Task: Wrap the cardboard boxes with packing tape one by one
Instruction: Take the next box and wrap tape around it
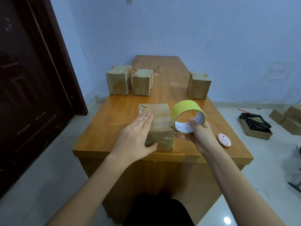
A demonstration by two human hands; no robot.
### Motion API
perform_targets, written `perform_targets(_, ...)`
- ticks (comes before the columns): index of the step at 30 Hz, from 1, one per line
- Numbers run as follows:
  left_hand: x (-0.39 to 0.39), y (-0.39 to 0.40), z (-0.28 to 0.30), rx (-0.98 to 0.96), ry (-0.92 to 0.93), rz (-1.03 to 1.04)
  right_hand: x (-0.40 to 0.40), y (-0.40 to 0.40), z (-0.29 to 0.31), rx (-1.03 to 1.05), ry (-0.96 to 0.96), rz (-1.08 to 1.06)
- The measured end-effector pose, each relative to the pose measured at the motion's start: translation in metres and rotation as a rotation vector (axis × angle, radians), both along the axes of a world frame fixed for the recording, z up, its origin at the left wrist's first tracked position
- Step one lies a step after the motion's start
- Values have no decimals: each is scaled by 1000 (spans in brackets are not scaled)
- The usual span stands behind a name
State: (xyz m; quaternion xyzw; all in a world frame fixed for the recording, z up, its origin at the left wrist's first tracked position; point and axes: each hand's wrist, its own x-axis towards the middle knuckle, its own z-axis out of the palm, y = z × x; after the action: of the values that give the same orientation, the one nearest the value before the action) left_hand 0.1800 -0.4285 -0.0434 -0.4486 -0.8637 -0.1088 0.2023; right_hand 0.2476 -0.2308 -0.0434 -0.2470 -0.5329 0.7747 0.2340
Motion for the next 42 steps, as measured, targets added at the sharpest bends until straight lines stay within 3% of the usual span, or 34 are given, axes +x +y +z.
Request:
perform_targets(6,1,-1,1,-4,-5,-3,-8,14,8,255,-107,5)
perform_targets(10,1,1,0,-1,-2,18,0,17,-9,164,-206,3)
perform_targets(13,2,3,0,-2,-2,22,7,11,-27,55,-170,87)
perform_targets(17,4,9,-1,5,-8,80,9,11,-34,84,-195,140)
perform_targets(21,11,24,7,-36,146,254,8,12,-35,119,-215,122)
perform_targets(25,34,55,-3,-2,28,106,9,12,-37,148,-199,124)
perform_targets(30,32,52,-11,56,39,55,8,10,-39,169,-203,98)
perform_targets(33,24,35,-7,108,-46,57,8,11,-37,170,-232,121)
perform_targets(42,18,27,9,7,91,164,10,8,-35,184,-236,134)
